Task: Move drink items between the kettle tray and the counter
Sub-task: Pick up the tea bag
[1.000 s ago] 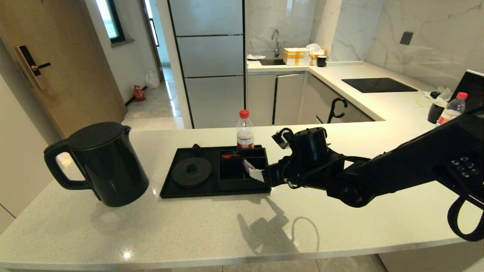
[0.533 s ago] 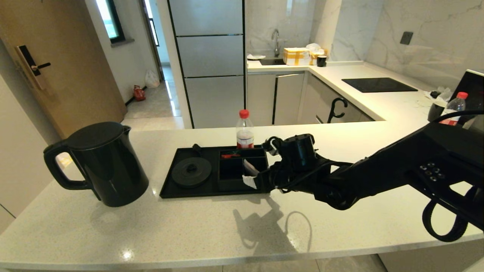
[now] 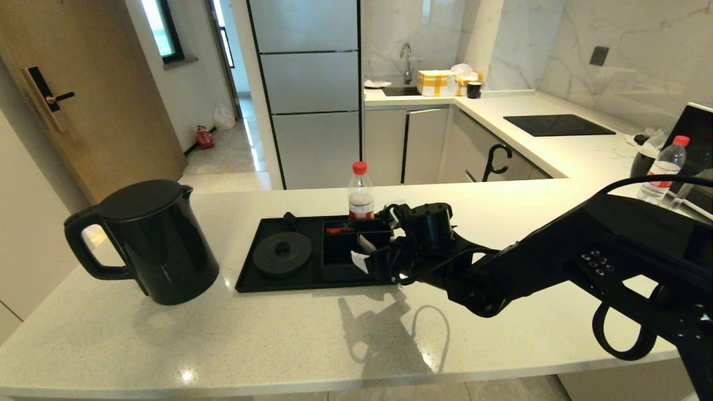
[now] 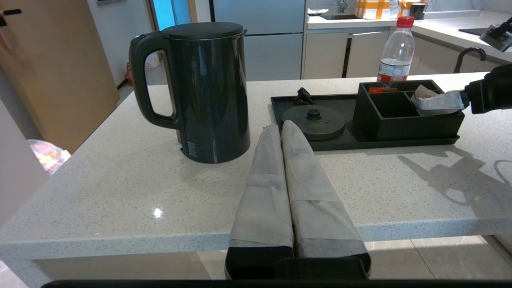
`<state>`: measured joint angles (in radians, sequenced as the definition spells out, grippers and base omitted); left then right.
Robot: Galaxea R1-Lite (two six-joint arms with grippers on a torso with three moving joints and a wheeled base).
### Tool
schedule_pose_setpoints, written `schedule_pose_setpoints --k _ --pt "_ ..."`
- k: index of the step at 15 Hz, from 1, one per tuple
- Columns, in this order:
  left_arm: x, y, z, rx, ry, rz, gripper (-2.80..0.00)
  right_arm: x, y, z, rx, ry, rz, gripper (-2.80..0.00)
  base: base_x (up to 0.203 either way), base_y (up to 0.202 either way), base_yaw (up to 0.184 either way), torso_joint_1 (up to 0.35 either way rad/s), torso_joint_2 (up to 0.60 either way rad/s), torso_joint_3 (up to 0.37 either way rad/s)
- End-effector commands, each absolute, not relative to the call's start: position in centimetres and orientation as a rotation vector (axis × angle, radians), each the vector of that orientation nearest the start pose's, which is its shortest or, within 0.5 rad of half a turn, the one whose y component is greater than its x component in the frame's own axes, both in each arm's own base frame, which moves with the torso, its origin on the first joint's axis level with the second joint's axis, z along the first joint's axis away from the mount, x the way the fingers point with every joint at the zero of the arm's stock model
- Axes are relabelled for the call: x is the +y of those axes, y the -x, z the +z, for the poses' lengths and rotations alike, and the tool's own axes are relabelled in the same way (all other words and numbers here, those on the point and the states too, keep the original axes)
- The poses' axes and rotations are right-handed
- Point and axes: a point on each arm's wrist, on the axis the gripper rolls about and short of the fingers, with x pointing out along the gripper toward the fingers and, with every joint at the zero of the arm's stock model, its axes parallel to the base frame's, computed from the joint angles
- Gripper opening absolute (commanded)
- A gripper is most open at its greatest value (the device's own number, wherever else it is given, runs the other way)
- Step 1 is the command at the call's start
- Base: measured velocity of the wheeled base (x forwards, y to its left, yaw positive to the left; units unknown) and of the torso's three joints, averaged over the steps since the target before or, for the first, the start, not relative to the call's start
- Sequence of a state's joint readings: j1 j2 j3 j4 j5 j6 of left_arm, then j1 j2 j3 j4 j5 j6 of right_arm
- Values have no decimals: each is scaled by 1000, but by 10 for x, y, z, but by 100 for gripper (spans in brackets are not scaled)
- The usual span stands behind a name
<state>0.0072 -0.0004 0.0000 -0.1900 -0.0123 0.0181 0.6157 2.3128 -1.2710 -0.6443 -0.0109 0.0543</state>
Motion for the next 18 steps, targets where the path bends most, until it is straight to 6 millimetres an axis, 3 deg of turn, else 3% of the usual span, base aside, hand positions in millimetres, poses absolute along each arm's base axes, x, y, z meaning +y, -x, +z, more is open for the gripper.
schedule_pose_setpoints --k 1,10,11,18 --pt "0 21 84 -150 -20 -3 -280 261 -369 64 405 72 586 0 0 0 0 0 0 0" --pt "0 21 84 -152 -20 -3 -280 269 -369 54 411 69 596 0 0 0 0 0 0 0" --pt "0 21 84 -152 -20 -3 -280 269 -369 55 408 68 589 -280 0 0 0 0 0 0" --pt "0 21 84 -152 -20 -3 -280 269 -370 64 390 37 578 -280 0 0 0 0 0 0"
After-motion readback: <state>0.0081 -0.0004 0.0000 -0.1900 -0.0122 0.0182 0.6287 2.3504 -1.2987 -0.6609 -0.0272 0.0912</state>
